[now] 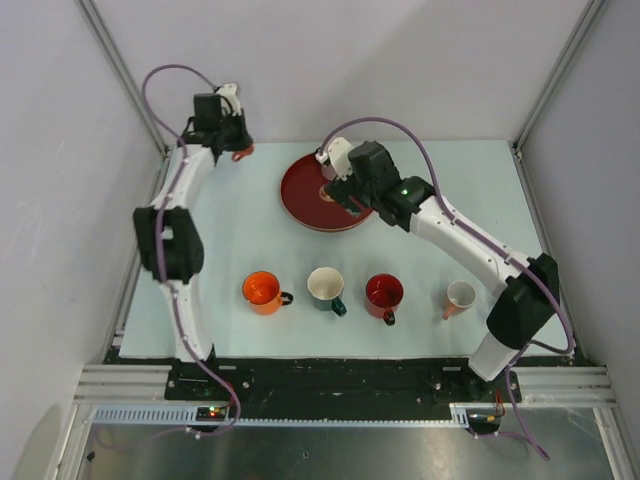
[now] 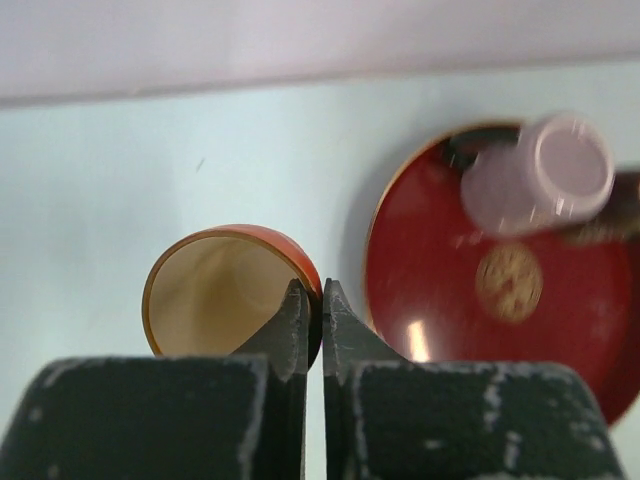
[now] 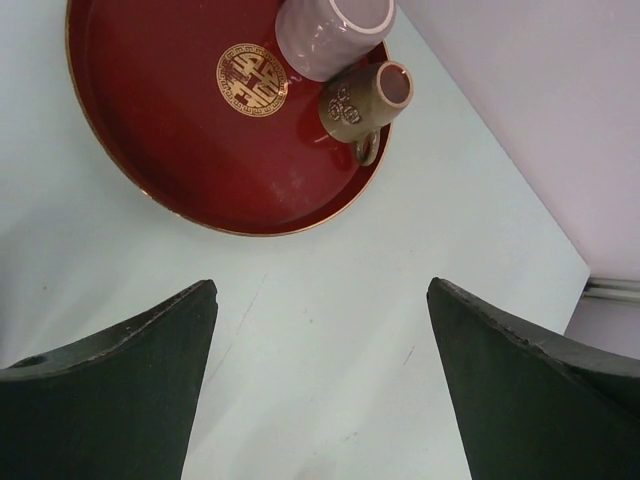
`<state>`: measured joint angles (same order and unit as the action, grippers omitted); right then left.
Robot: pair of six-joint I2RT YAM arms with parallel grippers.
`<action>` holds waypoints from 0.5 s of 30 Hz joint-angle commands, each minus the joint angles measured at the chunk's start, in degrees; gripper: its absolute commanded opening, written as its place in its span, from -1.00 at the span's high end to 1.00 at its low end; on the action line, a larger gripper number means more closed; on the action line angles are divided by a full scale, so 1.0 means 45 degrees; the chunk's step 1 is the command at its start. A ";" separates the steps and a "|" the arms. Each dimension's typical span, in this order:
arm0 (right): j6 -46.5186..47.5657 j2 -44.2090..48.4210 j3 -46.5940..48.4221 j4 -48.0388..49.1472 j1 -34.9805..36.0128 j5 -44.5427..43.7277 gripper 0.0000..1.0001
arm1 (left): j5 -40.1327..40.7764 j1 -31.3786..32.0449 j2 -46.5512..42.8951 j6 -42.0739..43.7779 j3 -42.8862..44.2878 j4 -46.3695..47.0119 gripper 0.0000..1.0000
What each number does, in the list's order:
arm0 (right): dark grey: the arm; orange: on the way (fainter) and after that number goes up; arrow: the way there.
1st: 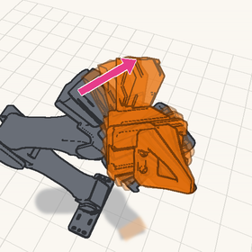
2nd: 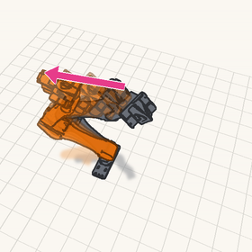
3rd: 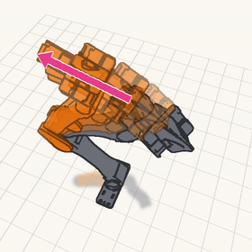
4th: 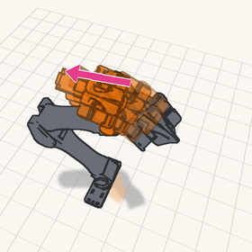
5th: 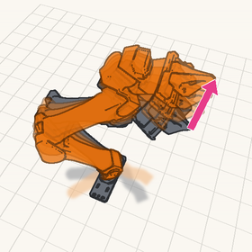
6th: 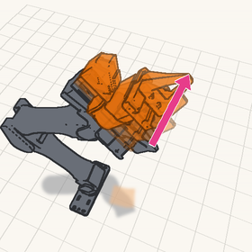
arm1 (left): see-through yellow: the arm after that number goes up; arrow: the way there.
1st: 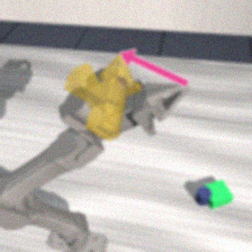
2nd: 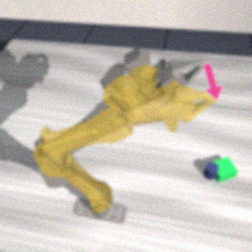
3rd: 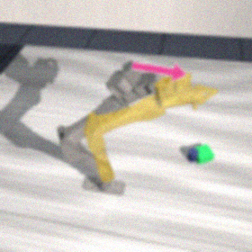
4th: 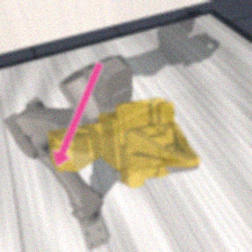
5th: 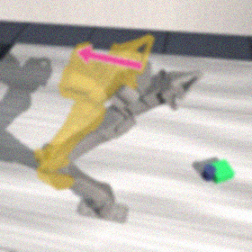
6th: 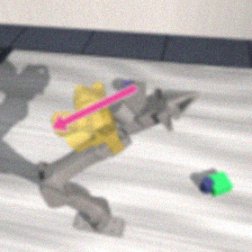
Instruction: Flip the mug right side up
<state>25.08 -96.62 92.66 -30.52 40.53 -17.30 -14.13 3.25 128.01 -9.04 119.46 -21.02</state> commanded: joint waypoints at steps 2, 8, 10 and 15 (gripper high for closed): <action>-0.0491 0.1521 -0.1050 0.1408 0.0471 -0.0465 -0.82 | 0.1636 -0.0208 -0.5104 0.4170 -0.4884 -0.2921 1.00; -0.0978 0.2252 -0.2178 0.1982 0.1008 -0.0386 -0.82 | 0.2422 -0.0416 -0.9116 0.5703 -1.0428 -0.3729 1.00; -0.1182 0.2345 -0.2424 0.2067 0.1143 -0.0387 -0.82 | 0.2033 -0.0552 -0.9907 0.5872 -1.1931 -0.3802 1.00; -0.1471 0.2542 -0.2855 0.2258 0.1377 -0.0339 -0.81 | 0.1442 -0.1039 -1.0645 0.5766 -1.3945 -0.3785 1.00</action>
<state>20.71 -88.03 80.82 -23.57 45.87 -18.20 -6.72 0.64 83.64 14.13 60.20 -38.50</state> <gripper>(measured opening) 0.911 0.023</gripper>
